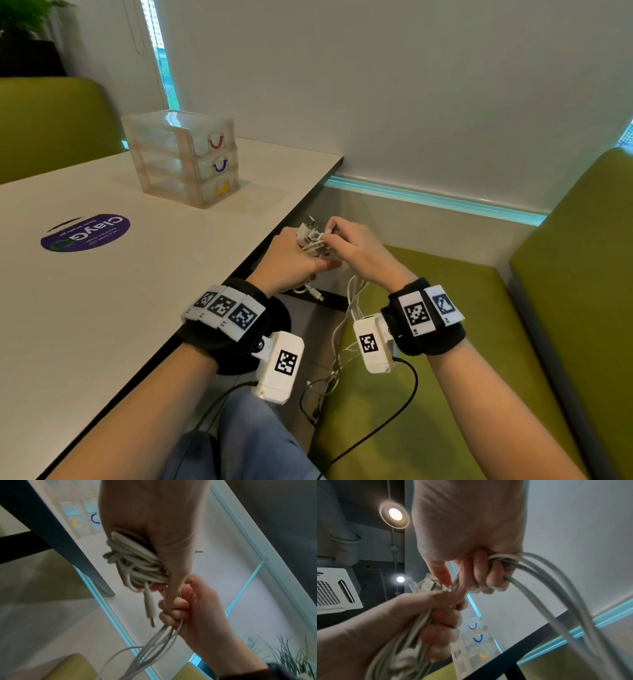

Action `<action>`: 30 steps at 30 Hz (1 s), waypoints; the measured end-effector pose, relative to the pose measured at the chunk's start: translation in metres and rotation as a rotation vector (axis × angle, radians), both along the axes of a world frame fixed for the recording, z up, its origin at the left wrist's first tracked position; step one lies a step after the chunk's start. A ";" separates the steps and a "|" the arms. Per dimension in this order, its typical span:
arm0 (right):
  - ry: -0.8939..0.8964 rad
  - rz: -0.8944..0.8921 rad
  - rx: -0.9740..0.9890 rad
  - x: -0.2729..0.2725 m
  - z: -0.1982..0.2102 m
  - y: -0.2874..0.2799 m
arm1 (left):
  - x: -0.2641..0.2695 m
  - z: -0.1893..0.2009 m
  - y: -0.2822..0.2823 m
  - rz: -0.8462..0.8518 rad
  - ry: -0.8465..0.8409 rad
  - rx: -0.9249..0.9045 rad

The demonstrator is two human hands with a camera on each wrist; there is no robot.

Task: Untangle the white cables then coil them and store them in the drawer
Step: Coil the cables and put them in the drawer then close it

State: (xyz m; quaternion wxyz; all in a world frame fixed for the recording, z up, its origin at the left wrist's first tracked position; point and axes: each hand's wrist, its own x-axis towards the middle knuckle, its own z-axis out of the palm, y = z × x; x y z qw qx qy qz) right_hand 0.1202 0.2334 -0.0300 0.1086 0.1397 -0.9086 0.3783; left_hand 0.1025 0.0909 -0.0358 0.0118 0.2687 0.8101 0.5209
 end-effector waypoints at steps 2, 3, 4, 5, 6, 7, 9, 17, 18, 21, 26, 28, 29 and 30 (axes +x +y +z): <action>-0.030 0.018 -0.013 0.000 0.001 -0.001 | -0.002 -0.002 0.002 0.032 0.056 -0.036; -0.031 0.024 -0.034 0.000 0.002 -0.002 | -0.003 -0.004 0.003 0.051 0.093 -0.065; -0.019 0.025 -0.055 0.000 0.002 -0.003 | -0.002 -0.005 0.004 0.070 0.128 -0.096; 0.007 0.019 -0.065 0.000 0.002 -0.004 | -0.002 -0.007 0.006 0.084 0.158 -0.126; 0.035 0.004 -0.052 0.000 0.002 -0.005 | 0.000 -0.008 0.006 0.093 0.175 -0.145; 0.056 -0.012 -0.026 -0.001 0.002 -0.007 | 0.000 -0.010 0.007 0.100 0.186 -0.156; 0.074 -0.023 0.003 -0.002 0.000 -0.009 | 0.002 -0.012 0.006 0.107 0.201 -0.153; 0.116 -0.051 0.106 -0.004 -0.003 -0.006 | -0.003 -0.015 0.005 -0.005 0.040 -0.113; 0.118 -0.050 0.115 -0.004 -0.003 -0.006 | -0.004 -0.017 0.005 -0.010 0.018 -0.093; 0.128 -0.046 0.098 -0.003 -0.002 -0.007 | -0.003 -0.021 0.008 0.023 0.000 -0.007; 0.109 -0.035 0.024 0.000 -0.001 -0.010 | -0.003 -0.019 0.012 0.081 0.135 -0.001; 0.114 -0.034 0.017 -0.001 0.000 -0.011 | -0.004 -0.019 0.012 0.095 0.165 0.030; 0.119 -0.035 0.021 -0.002 0.000 -0.010 | -0.004 -0.020 0.013 0.095 0.166 0.044; 0.122 -0.038 0.029 -0.003 0.000 -0.010 | -0.006 -0.020 0.012 0.083 0.151 0.051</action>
